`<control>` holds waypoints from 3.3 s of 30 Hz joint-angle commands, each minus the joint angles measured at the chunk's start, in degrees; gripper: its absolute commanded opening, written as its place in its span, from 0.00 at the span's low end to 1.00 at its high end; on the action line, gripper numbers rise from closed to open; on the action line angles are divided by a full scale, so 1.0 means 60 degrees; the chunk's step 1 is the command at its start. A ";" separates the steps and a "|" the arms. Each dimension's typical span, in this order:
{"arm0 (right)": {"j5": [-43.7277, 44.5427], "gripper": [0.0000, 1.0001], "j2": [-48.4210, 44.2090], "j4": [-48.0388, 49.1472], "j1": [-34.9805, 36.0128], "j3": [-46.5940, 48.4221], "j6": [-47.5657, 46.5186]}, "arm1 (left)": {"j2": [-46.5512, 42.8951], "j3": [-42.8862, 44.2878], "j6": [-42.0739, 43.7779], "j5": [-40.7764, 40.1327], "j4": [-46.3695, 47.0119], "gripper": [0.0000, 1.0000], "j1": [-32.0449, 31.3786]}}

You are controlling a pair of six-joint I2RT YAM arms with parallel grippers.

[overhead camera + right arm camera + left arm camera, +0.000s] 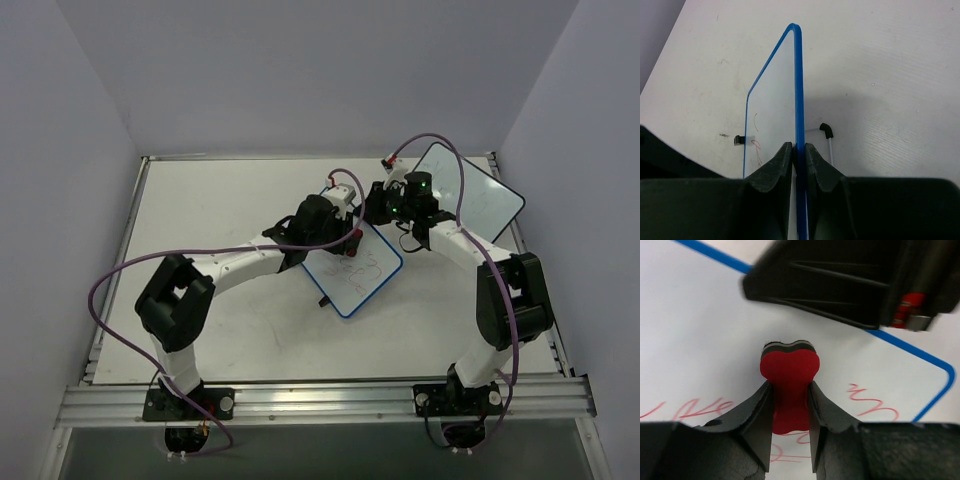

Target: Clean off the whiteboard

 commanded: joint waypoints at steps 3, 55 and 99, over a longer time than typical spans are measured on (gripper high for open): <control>-0.0573 0.00 -0.0137 0.0003 0.0235 0.0051 -0.0164 | 0.0373 -0.0036 0.0170 -0.0466 -0.1145 0.02 0.0636; -0.0368 0.00 -0.0137 -0.0246 0.0411 0.0110 -0.0355 | 0.0036 -0.0900 0.0507 -0.0876 -0.0634 0.02 -0.0990; -0.0353 0.00 -0.0122 -0.0231 0.0455 0.0110 -0.0370 | -0.0946 -0.2117 0.0873 -0.1243 -0.0238 0.02 -0.2323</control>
